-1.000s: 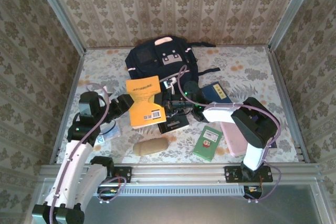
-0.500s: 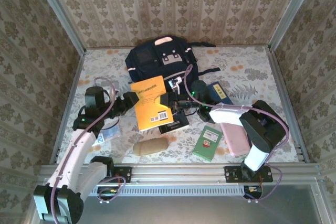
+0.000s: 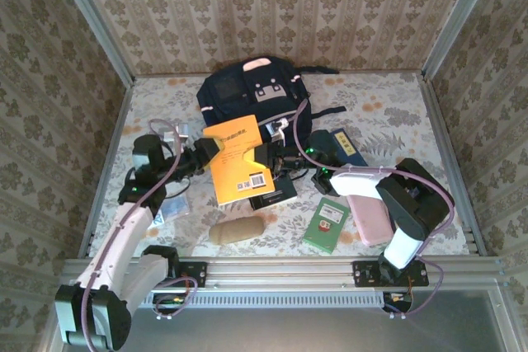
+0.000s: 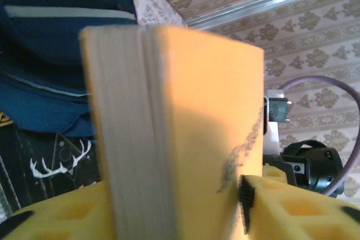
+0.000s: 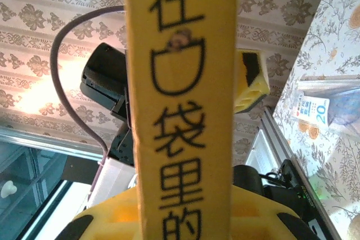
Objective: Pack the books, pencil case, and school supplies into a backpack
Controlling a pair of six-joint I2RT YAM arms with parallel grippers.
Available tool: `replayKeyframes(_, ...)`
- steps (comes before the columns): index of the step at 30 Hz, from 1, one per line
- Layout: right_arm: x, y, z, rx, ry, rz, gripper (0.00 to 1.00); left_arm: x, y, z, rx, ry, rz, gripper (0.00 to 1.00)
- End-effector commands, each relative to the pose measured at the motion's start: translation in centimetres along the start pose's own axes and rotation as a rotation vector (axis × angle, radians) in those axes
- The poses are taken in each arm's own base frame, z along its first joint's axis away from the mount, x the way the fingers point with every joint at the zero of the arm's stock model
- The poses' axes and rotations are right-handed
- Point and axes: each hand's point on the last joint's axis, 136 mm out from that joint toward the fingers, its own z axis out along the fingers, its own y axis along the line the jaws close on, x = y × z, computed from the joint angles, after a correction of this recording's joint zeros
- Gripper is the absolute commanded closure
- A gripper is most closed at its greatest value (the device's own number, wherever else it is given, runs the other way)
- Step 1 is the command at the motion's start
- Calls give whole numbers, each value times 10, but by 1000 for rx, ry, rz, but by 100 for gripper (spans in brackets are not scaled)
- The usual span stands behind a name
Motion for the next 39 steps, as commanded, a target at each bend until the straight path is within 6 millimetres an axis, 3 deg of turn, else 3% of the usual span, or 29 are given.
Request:
replayKeyframes(1, 1, 32, -2, -52, 2, -109, 100, -2, -21, -6, 71, -23, 35, 67)
replayKeyframes(4, -5, 17, -8, 29, -40, -108, 100, -4, -26, -10, 80, -53, 48, 88)
replayKeyframes(5, -6, 14, -9, 57, -51, -112, 94, -5, -25, -12, 78, -69, 42, 95)
replayKeyframes(6, -8, 13, -10, 76, -61, -117, 83, -6, -24, -13, 77, -83, 34, 99)
replayKeyframes(8, -11, 10, -14, 120, -89, -128, 48, -12, -21, -15, 78, -139, -11, 100)
replayKeyframes(11, -17, 14, -20, 142, -155, -127, 24, -27, -12, -20, 71, -258, -117, 100)
replayKeyframes(14, -25, 26, -26, 71, -257, -88, 12, -43, -4, -28, 67, -381, -237, 100)
replayKeyframes(20, -31, 28, -41, 18, -441, -35, 5, -65, 2, -42, 92, -576, -418, 100)
replayKeyframes(23, -30, 23, -45, 41, -513, -18, 2, -67, -6, -40, 107, -606, -417, 100)
replayKeyframes(30, -29, 33, -21, -13, -495, 15, 3, -62, -22, -24, 113, -596, -372, 100)
replayKeyframes(34, -31, 36, -11, -45, -498, 24, 15, -57, -20, -18, 106, -599, -362, 100)
replayKeyframes(39, -34, 34, -14, -40, -537, 22, 47, -45, -22, -15, 93, -594, -332, 100)
